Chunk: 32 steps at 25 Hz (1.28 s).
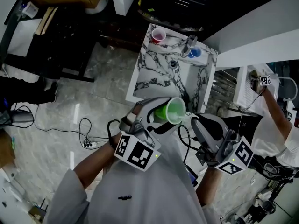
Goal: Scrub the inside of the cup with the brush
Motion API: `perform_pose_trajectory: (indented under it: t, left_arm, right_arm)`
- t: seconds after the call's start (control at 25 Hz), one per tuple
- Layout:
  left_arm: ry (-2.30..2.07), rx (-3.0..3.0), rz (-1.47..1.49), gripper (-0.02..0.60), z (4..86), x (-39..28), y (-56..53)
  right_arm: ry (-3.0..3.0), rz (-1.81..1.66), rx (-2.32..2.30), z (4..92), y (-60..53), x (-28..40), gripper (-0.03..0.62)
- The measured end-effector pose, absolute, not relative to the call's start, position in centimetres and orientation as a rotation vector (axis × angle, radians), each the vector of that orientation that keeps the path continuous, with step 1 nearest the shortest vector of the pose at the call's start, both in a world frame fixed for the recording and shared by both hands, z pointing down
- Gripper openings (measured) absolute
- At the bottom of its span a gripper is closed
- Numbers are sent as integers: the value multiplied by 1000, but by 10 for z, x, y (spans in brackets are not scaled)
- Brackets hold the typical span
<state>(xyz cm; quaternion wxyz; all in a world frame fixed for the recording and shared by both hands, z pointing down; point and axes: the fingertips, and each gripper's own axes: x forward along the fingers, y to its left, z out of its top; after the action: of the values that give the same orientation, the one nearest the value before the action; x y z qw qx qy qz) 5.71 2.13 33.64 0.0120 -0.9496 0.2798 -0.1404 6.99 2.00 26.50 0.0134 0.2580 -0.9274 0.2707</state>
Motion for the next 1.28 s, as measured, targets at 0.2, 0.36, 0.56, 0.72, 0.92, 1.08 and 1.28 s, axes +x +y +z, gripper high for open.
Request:
perform_pose_trajectory:
  t: [0.2,0.36,0.56,0.72,0.92,1.08,1.28]
  left_arm:
    - [872,-2964,-436,304,336,57,18]
    - [839,-2968,-434,304,334,61,22]
    - [818,-2979,-428,304,333,67,24]
    - [822,-2982,-432,304,334,69,20]
    - [839,-2975,-429,304,334,66,13]
    - [858,-2970,-430,304,335,61,10]
    - [865,-2971,-430,304,336,60,9]
  right_arm:
    - [-2838,847,865,275,13,82,21]
    - [-2803,820,947,277,1,91,21]
    - [-2832,802,968,272,-12,87,21]
    - [-2867,791,949,270,-18,73,20]
    - [-2899,815,866,269,-14,52,20]
    - [-2902,801,765,269,-3,44,21]
    - [-2844,731,693,273,8,47,21]
